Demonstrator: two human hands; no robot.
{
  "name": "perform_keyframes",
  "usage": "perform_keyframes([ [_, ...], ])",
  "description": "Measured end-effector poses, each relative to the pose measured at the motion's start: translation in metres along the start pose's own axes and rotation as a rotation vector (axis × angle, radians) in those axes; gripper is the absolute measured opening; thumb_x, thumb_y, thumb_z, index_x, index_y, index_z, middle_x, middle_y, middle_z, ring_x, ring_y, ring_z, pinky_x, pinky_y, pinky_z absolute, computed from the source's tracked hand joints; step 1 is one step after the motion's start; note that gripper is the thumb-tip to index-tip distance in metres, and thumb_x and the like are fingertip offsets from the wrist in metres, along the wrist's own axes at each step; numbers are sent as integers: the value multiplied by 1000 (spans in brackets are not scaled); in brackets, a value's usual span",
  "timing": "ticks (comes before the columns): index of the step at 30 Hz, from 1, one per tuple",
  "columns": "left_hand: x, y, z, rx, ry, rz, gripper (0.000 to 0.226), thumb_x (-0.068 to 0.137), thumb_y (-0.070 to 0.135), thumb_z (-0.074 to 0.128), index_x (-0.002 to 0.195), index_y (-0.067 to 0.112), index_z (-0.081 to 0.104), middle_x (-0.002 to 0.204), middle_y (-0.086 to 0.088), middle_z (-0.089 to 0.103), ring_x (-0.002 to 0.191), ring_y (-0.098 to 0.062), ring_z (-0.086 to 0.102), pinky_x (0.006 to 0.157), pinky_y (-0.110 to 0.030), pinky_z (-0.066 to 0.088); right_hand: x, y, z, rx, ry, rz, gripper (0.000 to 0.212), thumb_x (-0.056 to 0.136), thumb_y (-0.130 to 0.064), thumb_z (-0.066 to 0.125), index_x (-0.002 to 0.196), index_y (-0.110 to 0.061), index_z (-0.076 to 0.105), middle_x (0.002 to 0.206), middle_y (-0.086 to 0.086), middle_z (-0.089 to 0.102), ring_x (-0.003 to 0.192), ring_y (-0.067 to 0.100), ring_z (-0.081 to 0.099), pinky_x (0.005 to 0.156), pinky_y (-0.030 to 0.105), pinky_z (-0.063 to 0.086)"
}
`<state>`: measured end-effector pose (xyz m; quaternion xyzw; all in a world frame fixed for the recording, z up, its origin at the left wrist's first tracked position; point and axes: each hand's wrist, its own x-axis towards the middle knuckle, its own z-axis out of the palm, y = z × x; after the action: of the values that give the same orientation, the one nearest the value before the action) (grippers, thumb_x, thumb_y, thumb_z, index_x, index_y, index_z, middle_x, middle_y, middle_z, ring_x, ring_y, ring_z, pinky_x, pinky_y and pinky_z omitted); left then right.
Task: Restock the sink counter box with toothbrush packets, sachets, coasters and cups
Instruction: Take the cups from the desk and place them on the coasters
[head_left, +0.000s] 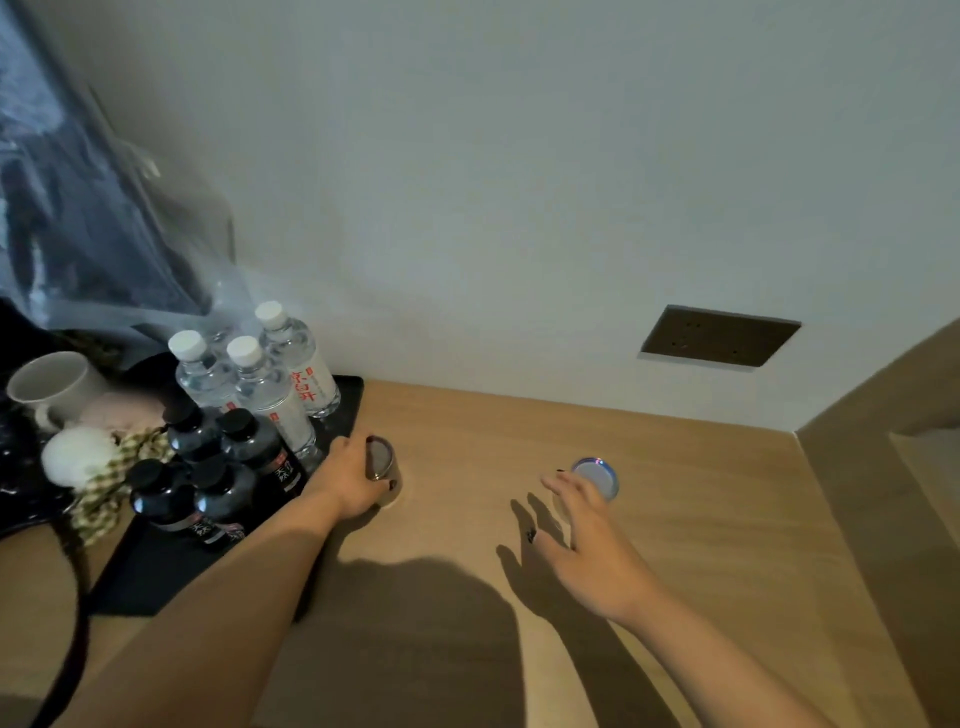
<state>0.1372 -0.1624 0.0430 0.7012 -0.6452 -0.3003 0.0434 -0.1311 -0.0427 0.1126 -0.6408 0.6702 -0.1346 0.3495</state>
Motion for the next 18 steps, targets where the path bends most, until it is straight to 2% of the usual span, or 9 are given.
perform_keyframes([
  [5, -10, 14, -18, 75, -14, 31, 76, 72, 37, 75, 136, 19, 39, 127, -12, 45, 113, -32, 55, 96, -41, 47, -7, -2, 1, 12, 0, -14, 63, 93, -27, 56, 148, -21, 25, 155, -6, 14, 144, 7, 14, 106, 12, 11],
  [8, -26, 30, -36, -82, 66, 125, 76, 60, 52, 76, 127, 28, 49, 118, 0, 57, 106, -20, 58, 93, -37, 49, -11, -6, 4, 61, 10, -42, 65, 91, -29, 59, 147, -21, 27, 152, -5, 21, 141, 4, 18, 105, 10, 12],
  [11, -51, 53, -53, -290, 67, 206, 57, 66, 49, 80, 115, 33, 57, 106, 10, 64, 97, -10, 61, 85, -29, 48, -12, -16, 3, 196, 12, -42, 75, 85, -37, 66, 146, -27, 25, 149, -11, 25, 139, 4, 23, 109, 20, 24],
  [14, -81, 77, -61, -411, 34, 254, 40, 73, 46, 77, 107, 33, 62, 99, 12, 66, 92, -3, 61, 75, -22, 45, -14, -31, 0, 291, 41, -76, 91, 72, -47, 73, 146, -37, 21, 146, -17, 27, 134, 1, 28, 111, 28, 30],
  [18, -116, 105, -52, -545, 46, 204, 36, 71, 48, 76, 97, 27, 65, 87, 8, 68, 81, -6, 64, 65, -22, 45, -22, -44, 0, 324, 92, -132, 100, 67, -45, 78, 147, -37, 19, 136, -21, 31, 126, -3, 33, 106, 20, 30],
])
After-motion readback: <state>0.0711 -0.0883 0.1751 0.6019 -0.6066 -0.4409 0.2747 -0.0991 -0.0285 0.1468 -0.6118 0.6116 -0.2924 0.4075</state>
